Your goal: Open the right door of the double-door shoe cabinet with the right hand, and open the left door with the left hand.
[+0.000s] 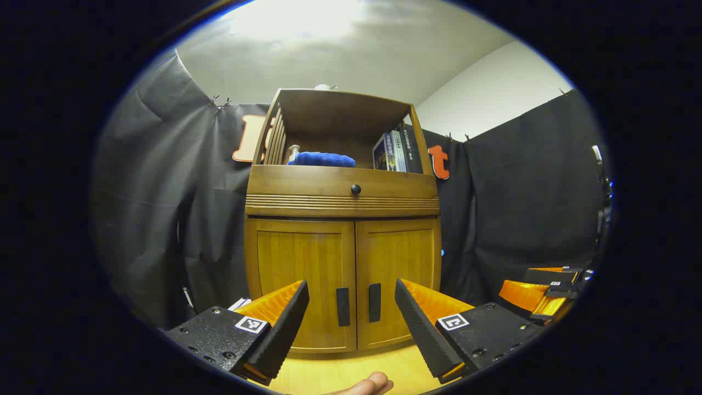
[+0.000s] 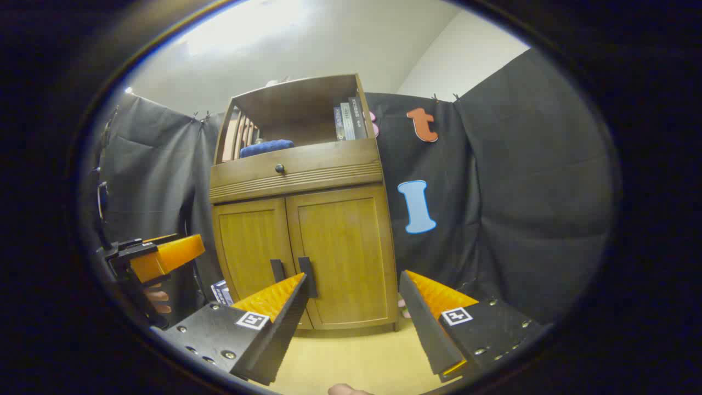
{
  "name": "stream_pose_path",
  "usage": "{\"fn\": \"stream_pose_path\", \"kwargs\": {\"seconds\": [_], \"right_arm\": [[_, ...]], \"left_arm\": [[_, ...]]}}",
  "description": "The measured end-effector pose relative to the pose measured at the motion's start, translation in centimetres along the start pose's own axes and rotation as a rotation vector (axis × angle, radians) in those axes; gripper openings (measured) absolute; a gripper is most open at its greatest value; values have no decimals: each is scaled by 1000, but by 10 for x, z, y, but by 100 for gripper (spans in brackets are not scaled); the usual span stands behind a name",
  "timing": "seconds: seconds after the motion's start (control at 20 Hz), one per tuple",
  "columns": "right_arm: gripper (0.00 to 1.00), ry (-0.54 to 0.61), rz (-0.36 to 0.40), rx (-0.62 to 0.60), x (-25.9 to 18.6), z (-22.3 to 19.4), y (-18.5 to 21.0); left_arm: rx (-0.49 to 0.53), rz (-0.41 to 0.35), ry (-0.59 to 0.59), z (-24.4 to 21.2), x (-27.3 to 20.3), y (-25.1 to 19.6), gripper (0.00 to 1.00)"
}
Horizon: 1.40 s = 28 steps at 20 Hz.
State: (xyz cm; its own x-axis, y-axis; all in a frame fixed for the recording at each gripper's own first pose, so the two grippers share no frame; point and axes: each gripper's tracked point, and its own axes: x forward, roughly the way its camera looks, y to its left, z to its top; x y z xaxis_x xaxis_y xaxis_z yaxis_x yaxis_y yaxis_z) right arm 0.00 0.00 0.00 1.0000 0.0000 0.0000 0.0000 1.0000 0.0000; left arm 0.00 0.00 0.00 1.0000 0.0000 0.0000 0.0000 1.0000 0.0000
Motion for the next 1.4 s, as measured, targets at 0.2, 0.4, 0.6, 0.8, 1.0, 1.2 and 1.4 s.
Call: {"fn": "stream_pose_path", "kwargs": {"seconds": [0.2,0.4,0.6,0.8,1.0,1.2,1.4], "right_arm": [[98,12,3,4,2,-7,1],[98,13,-7,2,6,-11,6],[98,17,-11,2,16,-14,13],[93,8,-19,12,33,-15,24],[98,-7,2,41,71,-16,38],[94,22,47,42,120,-33,61],[94,83,81,39,171,-64,96]], "left_arm": [[3,4,14,-7,-2,9,99],[-3,3,20,-10,-4,15,99],[14,24,0,-8,-3,27,99],[-6,29,-17,-7,-6,34,98],[17,19,-16,-9,-13,42,98],[27,55,-26,-9,-27,69,99],[25,93,-25,-9,-38,103,99]]}}
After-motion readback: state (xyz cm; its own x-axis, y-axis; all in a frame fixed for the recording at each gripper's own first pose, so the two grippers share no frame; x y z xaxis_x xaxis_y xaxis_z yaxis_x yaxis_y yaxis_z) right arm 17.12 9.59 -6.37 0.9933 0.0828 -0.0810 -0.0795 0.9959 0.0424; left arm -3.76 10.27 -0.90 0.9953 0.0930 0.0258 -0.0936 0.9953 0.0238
